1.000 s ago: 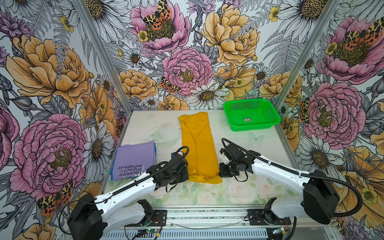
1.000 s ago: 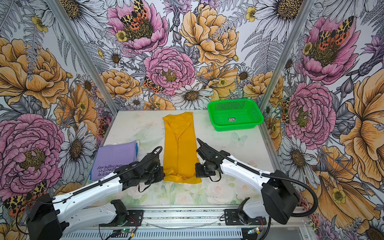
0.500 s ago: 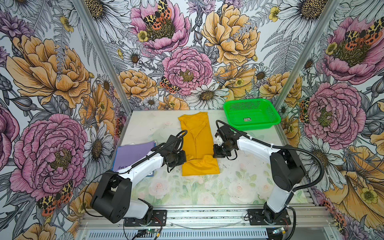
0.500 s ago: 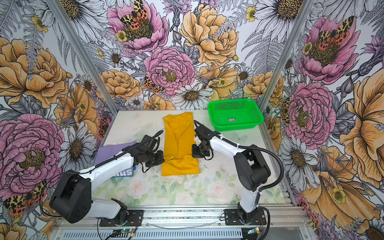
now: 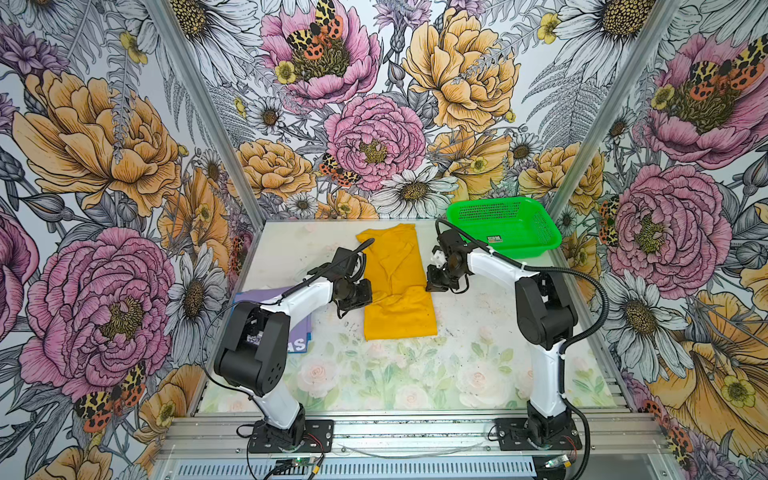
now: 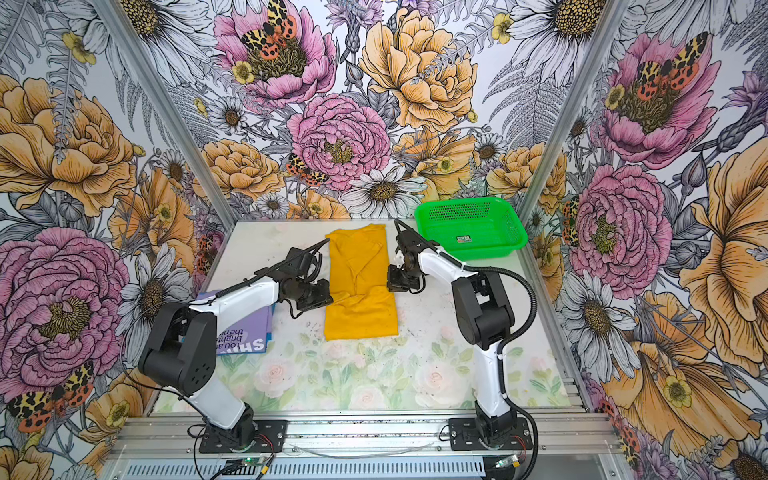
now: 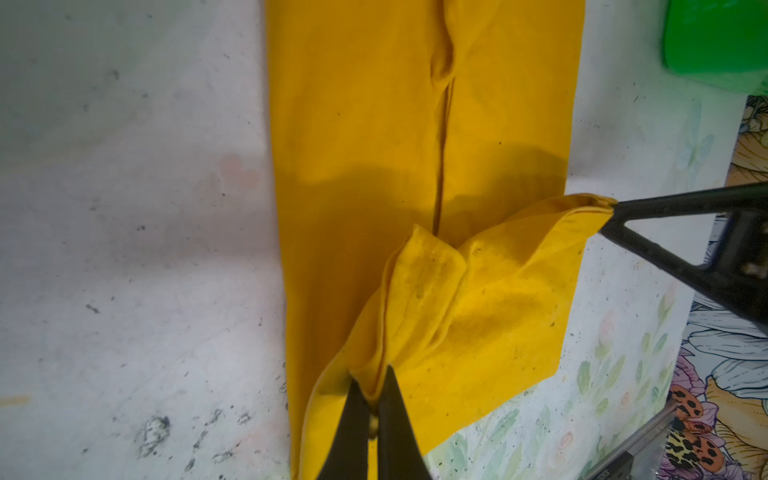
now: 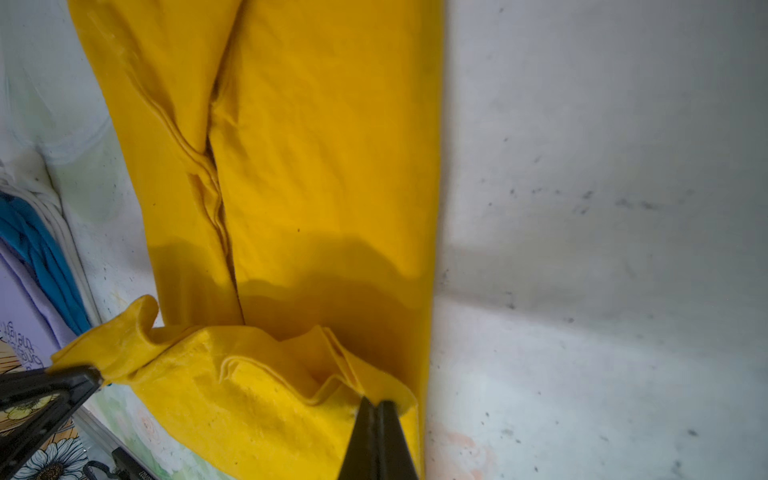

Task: Fold and stack the t-shirts
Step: 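Lift the nearer end and fold it away from the robot with both grippers, then lay the folded end down and open both grippers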

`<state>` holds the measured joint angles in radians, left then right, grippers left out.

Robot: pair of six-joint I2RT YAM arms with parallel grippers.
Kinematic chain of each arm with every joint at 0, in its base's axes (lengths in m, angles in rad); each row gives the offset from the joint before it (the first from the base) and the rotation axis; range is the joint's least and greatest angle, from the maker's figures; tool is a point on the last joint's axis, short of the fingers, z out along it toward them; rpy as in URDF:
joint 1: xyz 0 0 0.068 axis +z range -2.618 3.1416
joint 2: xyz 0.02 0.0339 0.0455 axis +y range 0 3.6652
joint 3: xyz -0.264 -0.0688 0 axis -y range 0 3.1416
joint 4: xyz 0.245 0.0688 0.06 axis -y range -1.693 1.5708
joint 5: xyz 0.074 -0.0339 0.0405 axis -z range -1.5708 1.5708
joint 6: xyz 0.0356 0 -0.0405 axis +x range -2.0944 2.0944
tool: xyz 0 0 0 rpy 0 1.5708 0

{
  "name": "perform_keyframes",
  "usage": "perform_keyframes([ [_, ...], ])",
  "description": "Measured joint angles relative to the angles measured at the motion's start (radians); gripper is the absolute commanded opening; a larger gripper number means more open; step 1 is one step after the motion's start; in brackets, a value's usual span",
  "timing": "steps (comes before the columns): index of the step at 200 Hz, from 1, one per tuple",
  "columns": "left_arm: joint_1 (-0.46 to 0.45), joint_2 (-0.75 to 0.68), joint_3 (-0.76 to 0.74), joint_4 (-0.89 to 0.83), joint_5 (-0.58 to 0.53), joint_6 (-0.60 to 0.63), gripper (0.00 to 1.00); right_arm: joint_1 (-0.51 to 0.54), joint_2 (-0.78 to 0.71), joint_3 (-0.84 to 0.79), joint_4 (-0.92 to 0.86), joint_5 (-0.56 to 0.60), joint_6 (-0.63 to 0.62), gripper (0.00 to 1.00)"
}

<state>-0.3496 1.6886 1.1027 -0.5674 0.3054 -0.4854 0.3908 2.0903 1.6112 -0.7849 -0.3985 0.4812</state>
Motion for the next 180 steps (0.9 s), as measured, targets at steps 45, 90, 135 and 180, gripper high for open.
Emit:
perform_keyframes([
  [45, 0.014, 0.065, 0.040, 0.008, 0.027, 0.022, 0.00, -0.018, 0.060, 0.071, -0.032, -0.009, -0.007, 0.00],
  [90, 0.040, 0.084, 0.059, 0.006, 0.041, 0.029, 0.00, -0.019, 0.106, 0.109, -0.056, -0.014, -0.013, 0.00],
  [135, 0.065, 0.135, 0.111, 0.008, 0.063, 0.045, 0.00, -0.027, 0.140, 0.168, -0.074, -0.015, -0.021, 0.00],
  [180, 0.094, 0.180, 0.124, 0.009, 0.074, 0.048, 0.00, -0.035, 0.181, 0.232, -0.099, -0.018, -0.027, 0.00],
])
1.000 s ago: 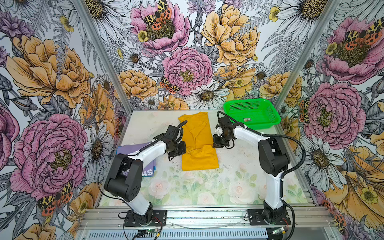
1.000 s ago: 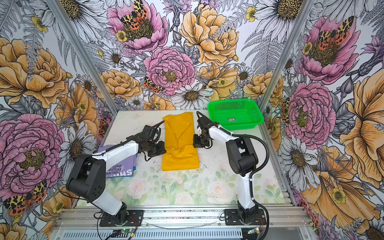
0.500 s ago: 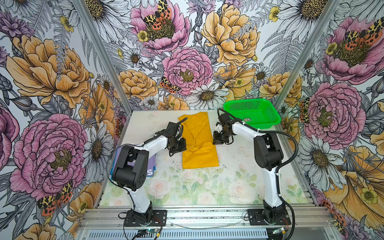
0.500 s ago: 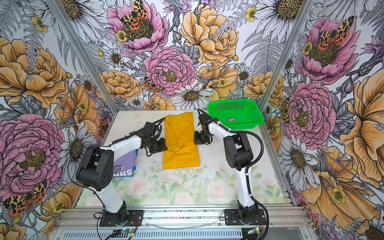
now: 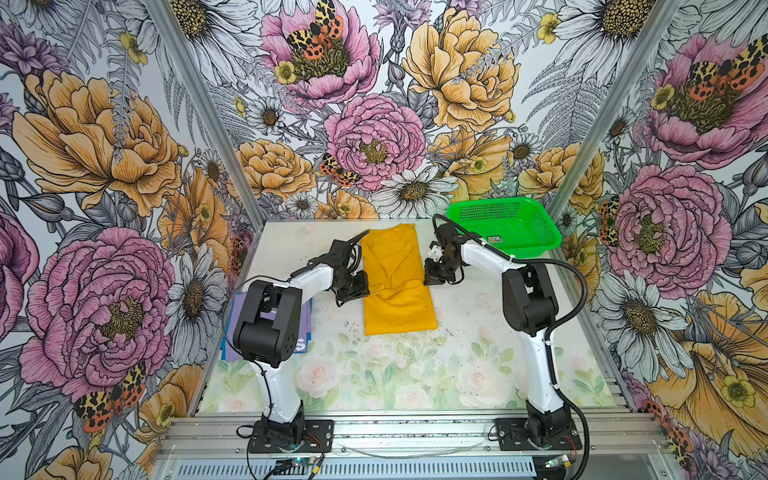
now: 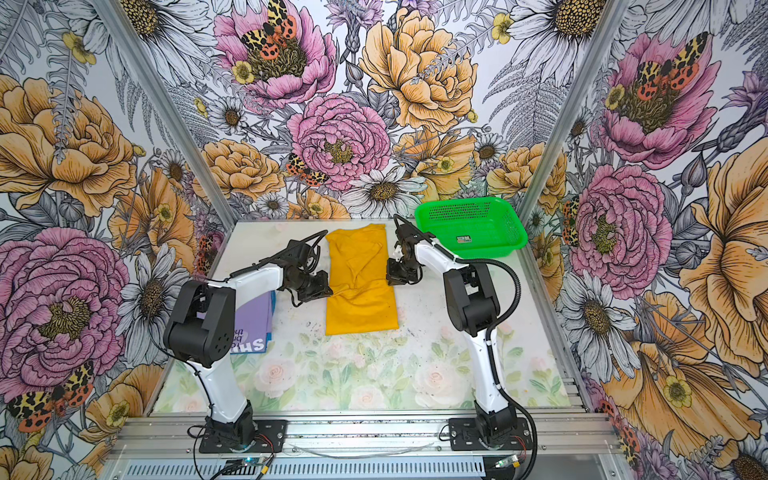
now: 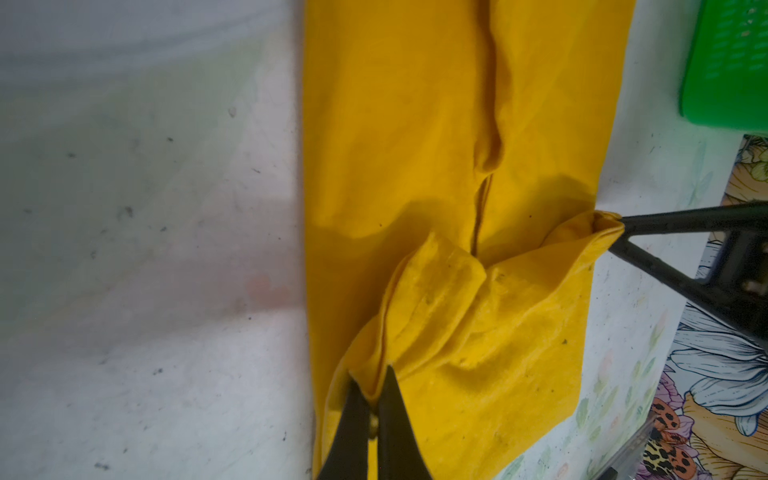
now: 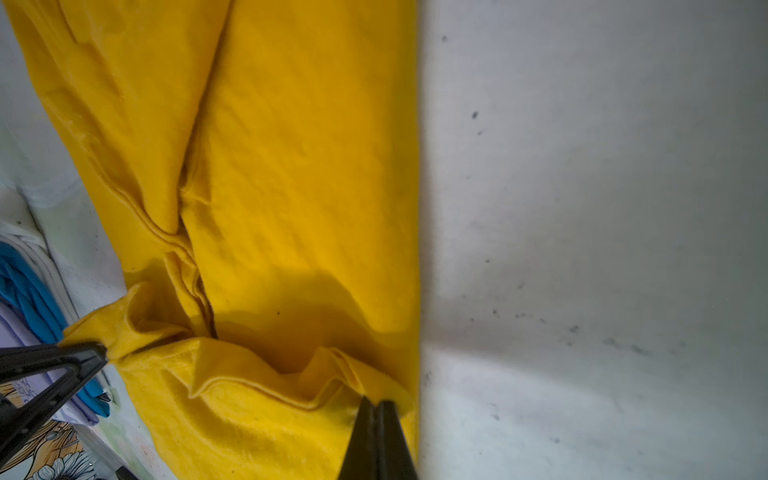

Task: Fold and stack the t-shirts

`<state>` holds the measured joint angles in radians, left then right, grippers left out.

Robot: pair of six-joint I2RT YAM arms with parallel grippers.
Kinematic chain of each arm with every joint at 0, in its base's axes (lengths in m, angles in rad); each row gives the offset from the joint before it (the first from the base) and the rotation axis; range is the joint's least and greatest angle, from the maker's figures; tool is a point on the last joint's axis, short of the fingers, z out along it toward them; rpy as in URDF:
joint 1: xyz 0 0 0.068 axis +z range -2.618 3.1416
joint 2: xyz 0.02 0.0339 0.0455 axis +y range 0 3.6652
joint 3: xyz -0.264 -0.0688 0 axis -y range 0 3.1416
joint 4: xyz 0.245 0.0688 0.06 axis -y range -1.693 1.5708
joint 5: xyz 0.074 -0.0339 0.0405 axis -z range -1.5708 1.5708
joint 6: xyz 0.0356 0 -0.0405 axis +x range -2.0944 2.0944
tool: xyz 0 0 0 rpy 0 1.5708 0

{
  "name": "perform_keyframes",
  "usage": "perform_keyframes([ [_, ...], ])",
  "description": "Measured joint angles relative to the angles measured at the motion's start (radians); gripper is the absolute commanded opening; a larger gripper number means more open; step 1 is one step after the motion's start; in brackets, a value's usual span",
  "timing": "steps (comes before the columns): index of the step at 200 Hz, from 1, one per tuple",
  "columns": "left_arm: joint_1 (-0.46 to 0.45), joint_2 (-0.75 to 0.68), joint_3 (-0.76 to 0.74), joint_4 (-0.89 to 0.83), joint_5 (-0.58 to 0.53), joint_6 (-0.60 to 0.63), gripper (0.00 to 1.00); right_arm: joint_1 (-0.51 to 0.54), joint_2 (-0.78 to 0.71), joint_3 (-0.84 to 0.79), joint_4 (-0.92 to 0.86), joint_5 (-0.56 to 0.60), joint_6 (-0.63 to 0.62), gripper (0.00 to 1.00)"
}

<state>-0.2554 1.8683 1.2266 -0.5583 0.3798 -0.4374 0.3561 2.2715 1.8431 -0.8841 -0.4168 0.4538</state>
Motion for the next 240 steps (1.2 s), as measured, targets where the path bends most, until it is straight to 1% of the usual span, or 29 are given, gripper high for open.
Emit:
perform_keyframes([
  [15, 0.007, 0.000, 0.005, -0.001, 0.004, 0.000, 0.00, -0.003, 0.006, 0.019, -0.010, 0.000, 0.000, 0.01],
  [20, 0.009, 0.000, 0.006, -0.001, 0.006, 0.000, 0.11, -0.004, 0.008, 0.026, -0.014, 0.000, 0.000, 0.05],
  [26, 0.011, 0.000, 0.011, -0.003, 0.008, 0.002, 0.22, -0.004, 0.011, 0.036, -0.017, 0.000, -0.001, 0.09],
  [33, 0.013, 0.001, 0.018, -0.002, 0.012, 0.006, 0.38, -0.005, 0.015, 0.047, -0.021, 0.000, -0.002, 0.16],
  [39, 0.015, 0.002, 0.025, -0.002, 0.015, 0.010, 0.56, -0.006, 0.017, 0.055, -0.024, 0.000, -0.001, 0.23],
  [43, 0.016, 0.002, 0.031, -0.001, 0.018, 0.008, 0.64, -0.007, 0.019, 0.061, -0.025, 0.000, -0.005, 0.29],
  [56, 0.018, 0.003, 0.046, -0.001, 0.028, 0.010, 0.78, -0.010, 0.021, 0.081, -0.032, 0.002, -0.014, 0.46],
  [66, 0.020, 0.003, 0.056, 0.000, 0.038, 0.017, 0.89, -0.012, 0.020, 0.094, -0.035, 0.004, -0.014, 0.55],
  [84, 0.023, 0.000, 0.066, 0.006, 0.051, 0.024, 0.98, -0.018, 0.013, 0.099, -0.038, 0.013, -0.026, 0.63],
  [108, 0.027, -0.048, 0.035, 0.022, 0.056, 0.025, 0.99, -0.022, -0.045, 0.029, -0.036, 0.035, -0.040, 0.69],
  [140, 0.029, -0.192, -0.114, 0.084, 0.064, 0.014, 0.99, -0.021, -0.204, -0.156, -0.036, 0.075, -0.053, 0.70],
  [153, 0.029, -0.228, -0.176, 0.111, 0.068, 0.002, 0.98, -0.015, -0.266, -0.231, -0.026, 0.084, -0.059, 0.69],
  [170, 0.029, -0.243, -0.235, 0.143, 0.068, -0.008, 0.89, 0.000, -0.328, -0.312, -0.011, 0.083, -0.072, 0.68],
  [190, 0.029, -0.239, -0.257, 0.161, 0.071, -0.012, 0.87, 0.021, -0.344, -0.352, 0.002, 0.084, -0.085, 0.68],
  [211, 0.029, -0.226, -0.254, 0.195, 0.072, -0.011, 0.78, 0.044, -0.343, -0.382, 0.014, 0.091, -0.094, 0.68],
  [229, 0.028, -0.206, -0.251, 0.212, 0.075, -0.016, 0.76, 0.062, -0.343, -0.411, 0.028, 0.098, -0.097, 0.67],
  [235, 0.027, -0.202, -0.251, 0.212, 0.074, -0.016, 0.71, 0.066, -0.343, -0.421, 0.033, 0.102, -0.097, 0.66],
  [240, 0.024, -0.200, -0.251, 0.212, 0.072, -0.019, 0.68, 0.069, -0.344, -0.432, 0.040, 0.107, -0.097, 0.65],
])
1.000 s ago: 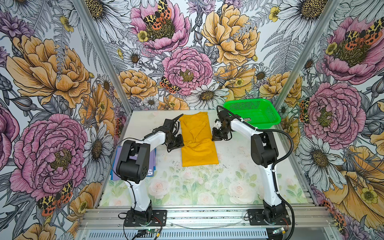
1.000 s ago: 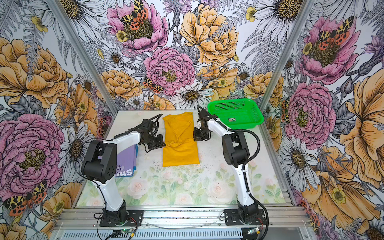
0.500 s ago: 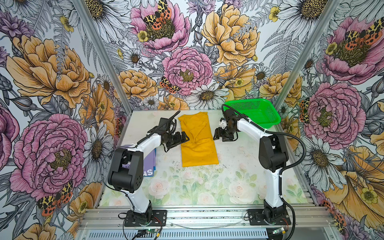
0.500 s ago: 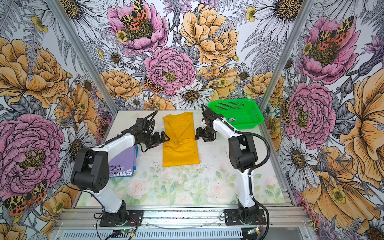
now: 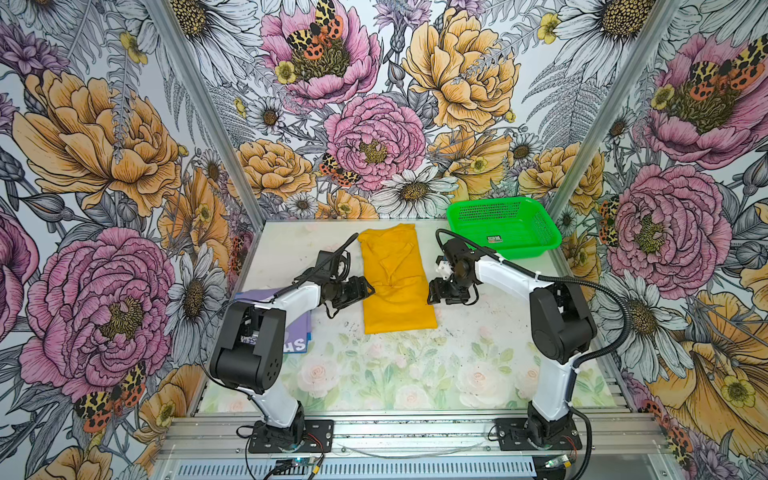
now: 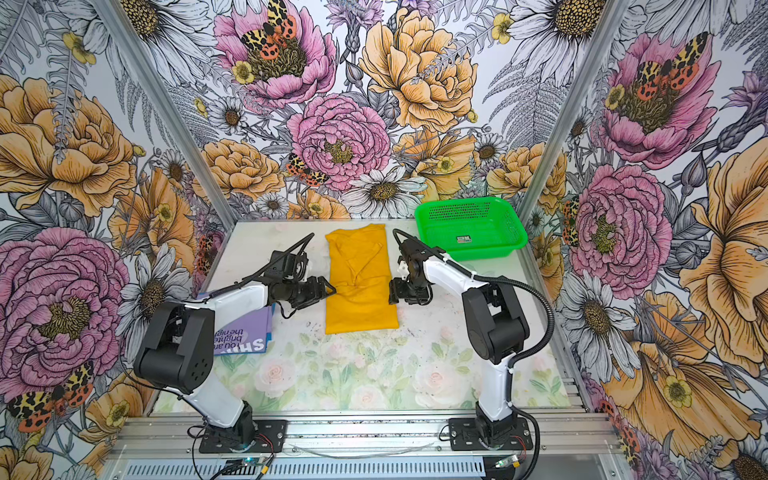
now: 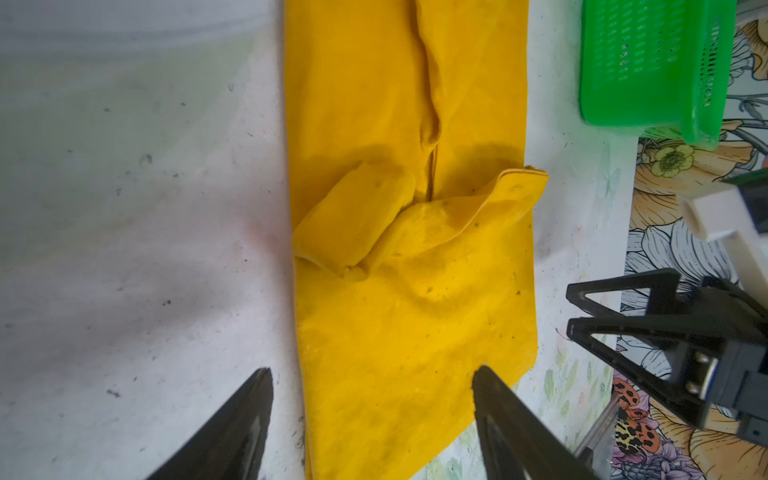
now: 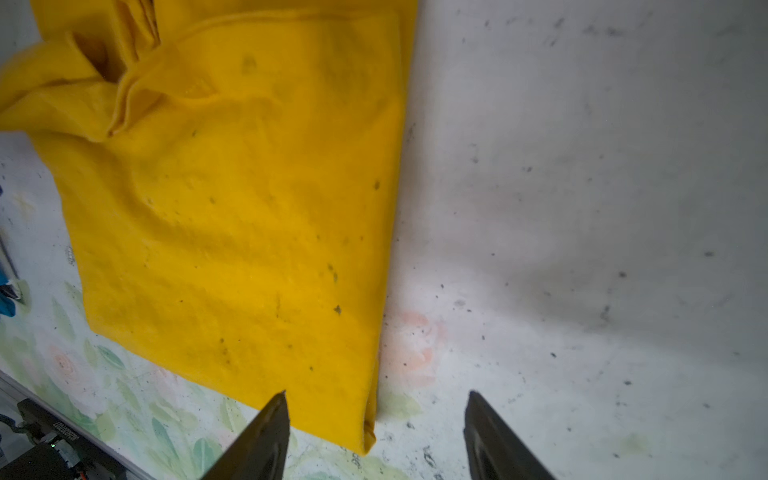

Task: Fold and stack the t-shirts

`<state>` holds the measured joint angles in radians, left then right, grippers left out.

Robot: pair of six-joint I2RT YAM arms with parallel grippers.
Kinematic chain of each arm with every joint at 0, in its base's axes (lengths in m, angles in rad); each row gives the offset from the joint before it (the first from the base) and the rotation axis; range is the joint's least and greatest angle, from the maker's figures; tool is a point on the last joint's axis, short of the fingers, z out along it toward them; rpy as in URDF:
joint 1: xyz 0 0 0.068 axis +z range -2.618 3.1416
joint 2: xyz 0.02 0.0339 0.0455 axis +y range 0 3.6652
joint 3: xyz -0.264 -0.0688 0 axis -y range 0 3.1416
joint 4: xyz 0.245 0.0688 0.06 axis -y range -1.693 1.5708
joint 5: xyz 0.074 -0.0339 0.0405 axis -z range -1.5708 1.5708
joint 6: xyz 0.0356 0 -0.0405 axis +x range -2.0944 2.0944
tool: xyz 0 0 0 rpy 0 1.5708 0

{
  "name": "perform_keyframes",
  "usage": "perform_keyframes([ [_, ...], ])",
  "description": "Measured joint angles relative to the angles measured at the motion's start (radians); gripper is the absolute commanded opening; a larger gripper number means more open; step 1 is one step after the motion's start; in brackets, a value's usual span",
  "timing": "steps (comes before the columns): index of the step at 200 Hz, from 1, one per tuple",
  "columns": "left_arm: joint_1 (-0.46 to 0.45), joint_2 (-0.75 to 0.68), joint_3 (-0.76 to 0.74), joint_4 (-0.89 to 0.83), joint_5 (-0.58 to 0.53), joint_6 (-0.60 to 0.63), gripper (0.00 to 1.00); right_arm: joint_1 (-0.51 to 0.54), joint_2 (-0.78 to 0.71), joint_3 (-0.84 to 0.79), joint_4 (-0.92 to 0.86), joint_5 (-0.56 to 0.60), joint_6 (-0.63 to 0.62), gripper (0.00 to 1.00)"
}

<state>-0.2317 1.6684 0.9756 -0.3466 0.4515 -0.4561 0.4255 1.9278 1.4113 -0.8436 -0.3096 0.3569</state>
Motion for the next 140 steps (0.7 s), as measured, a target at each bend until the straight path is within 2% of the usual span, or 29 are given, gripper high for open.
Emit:
perform_keyframes([
  [11, -0.003, 0.001, -0.002, 0.004, -0.009, 0.003, 0.60, 0.003, 0.000, -0.017, 0.007, 0.004, -0.001, 0.61],
  [20, -0.006, 0.003, -0.001, 0.007, -0.015, 0.004, 0.59, 0.006, 0.003, -0.020, 0.008, 0.009, -0.006, 0.58],
  [41, -0.006, 0.032, 0.016, 0.010, -0.018, 0.016, 0.66, 0.006, 0.019, 0.001, 0.013, 0.009, -0.007, 0.58],
  [90, -0.007, 0.138, 0.134, -0.018, -0.047, 0.022, 0.69, 0.024, 0.030, 0.035, 0.034, 0.019, -0.007, 0.61],
  [140, -0.007, 0.210, 0.193, -0.020, -0.032, 0.010, 0.73, 0.190, 0.029, 0.035, 0.065, 0.030, 0.022, 0.66],
])
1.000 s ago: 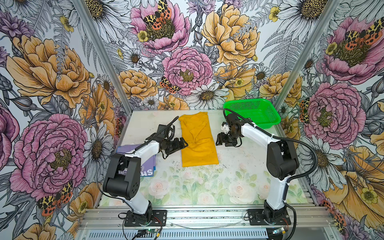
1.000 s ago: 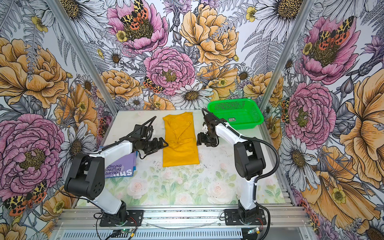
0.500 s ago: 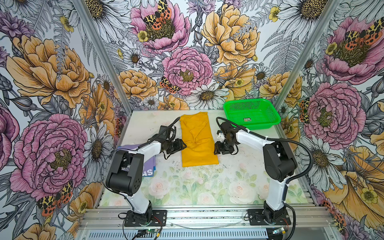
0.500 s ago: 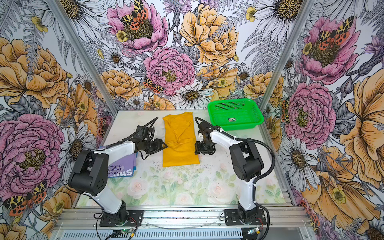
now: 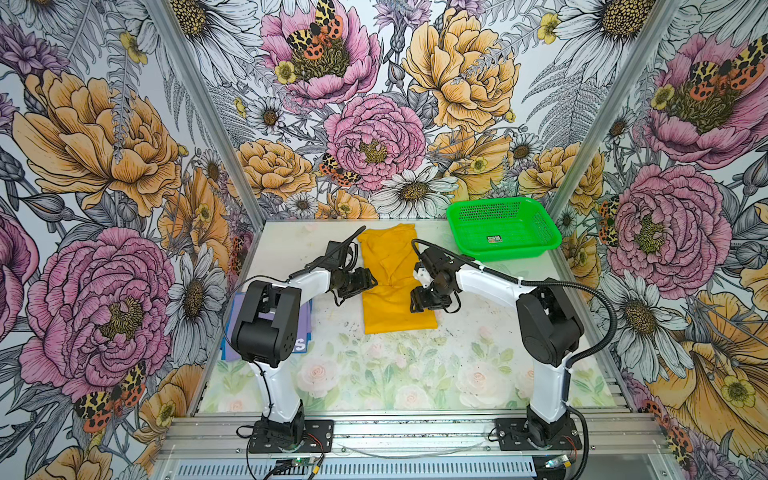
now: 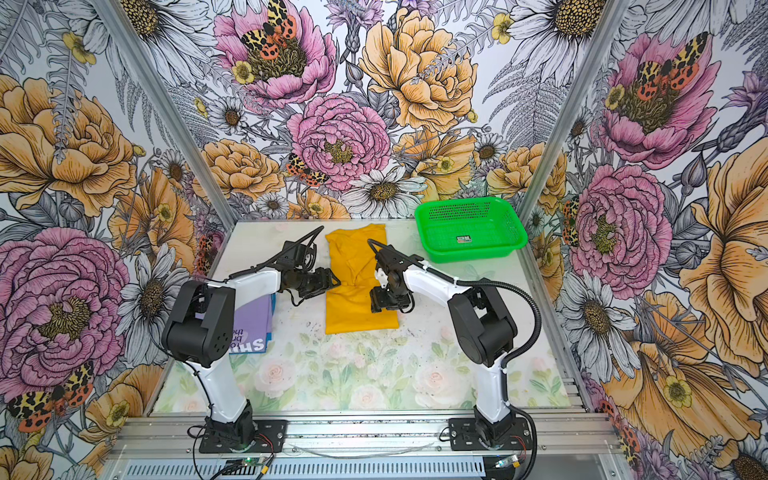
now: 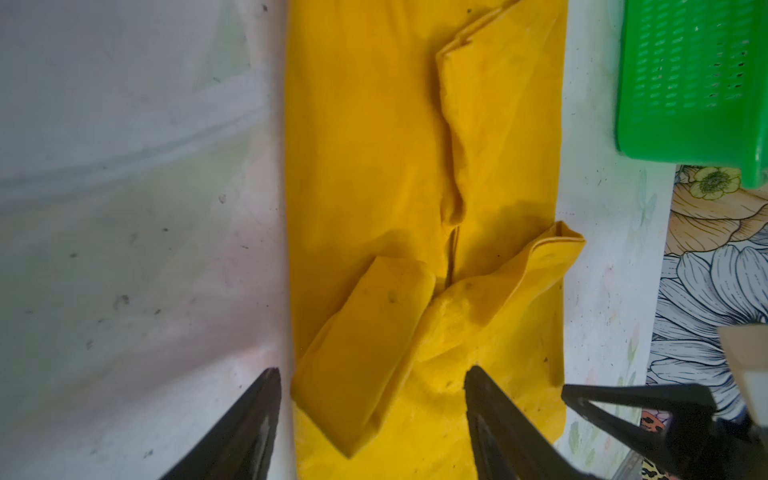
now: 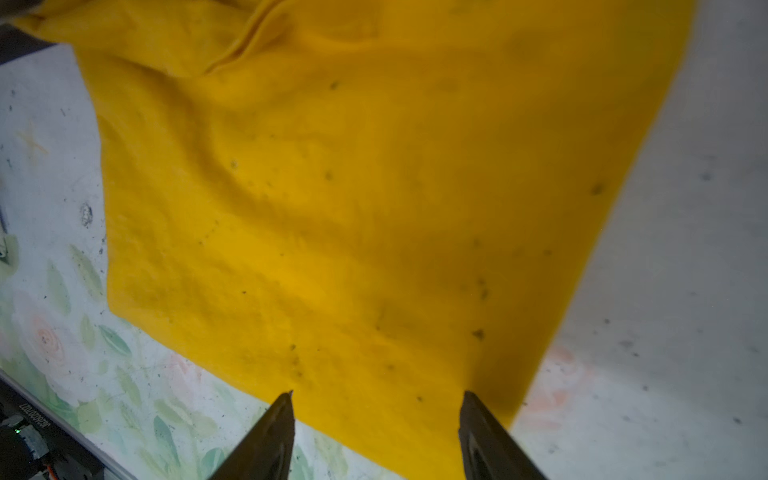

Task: Fold and stack the t-shirts

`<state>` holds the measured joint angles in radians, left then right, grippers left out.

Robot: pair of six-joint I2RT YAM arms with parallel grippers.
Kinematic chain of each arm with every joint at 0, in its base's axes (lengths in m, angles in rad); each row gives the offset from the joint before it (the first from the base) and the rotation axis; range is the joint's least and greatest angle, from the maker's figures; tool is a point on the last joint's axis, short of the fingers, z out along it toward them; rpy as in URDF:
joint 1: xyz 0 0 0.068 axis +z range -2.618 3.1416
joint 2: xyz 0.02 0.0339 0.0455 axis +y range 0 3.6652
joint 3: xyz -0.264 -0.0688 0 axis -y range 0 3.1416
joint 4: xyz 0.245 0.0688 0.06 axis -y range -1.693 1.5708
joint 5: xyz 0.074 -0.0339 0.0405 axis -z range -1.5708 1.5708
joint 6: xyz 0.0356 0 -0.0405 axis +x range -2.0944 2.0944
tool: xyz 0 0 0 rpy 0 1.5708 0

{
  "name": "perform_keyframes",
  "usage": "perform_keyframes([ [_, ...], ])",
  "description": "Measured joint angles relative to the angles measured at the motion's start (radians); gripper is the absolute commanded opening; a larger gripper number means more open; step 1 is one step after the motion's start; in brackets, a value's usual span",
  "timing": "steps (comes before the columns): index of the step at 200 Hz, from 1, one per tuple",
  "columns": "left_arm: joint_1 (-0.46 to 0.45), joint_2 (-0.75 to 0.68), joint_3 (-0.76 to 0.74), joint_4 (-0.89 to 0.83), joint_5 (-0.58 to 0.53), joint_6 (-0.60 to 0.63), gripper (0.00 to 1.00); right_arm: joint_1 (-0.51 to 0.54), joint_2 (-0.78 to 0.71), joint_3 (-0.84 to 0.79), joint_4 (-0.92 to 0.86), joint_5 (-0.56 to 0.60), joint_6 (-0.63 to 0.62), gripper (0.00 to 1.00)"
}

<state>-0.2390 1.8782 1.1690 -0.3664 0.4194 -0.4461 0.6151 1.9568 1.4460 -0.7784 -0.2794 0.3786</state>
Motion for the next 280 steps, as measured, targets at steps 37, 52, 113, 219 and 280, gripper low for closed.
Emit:
perform_keyframes([
  [37, 0.000, 0.024, 0.002, 0.015, 0.024, -0.031, 0.76, 0.100, 0.000, 0.000, 0.044, 0.003, 0.009, 0.67],
  [52, 0.000, 0.032, 0.006, 0.027, 0.043, -0.049, 0.76, 0.114, 0.001, 0.001, 0.057, 0.003, 0.010, 0.67],
  [113, 0.000, 0.016, -0.002, 0.060, 0.063, -0.125, 0.79, 0.169, 0.050, 0.050, 0.106, 0.006, 0.017, 0.67],
  [219, -0.018, -0.164, -0.103, 0.073, 0.038, -0.202, 0.90, 0.174, 0.122, 0.049, 0.145, 0.002, 0.048, 0.67],
  [280, -0.032, -0.097, -0.103, 0.137, 0.035, -0.241, 0.92, 0.164, 0.123, 0.048, 0.148, -0.009, 0.058, 0.66],
])
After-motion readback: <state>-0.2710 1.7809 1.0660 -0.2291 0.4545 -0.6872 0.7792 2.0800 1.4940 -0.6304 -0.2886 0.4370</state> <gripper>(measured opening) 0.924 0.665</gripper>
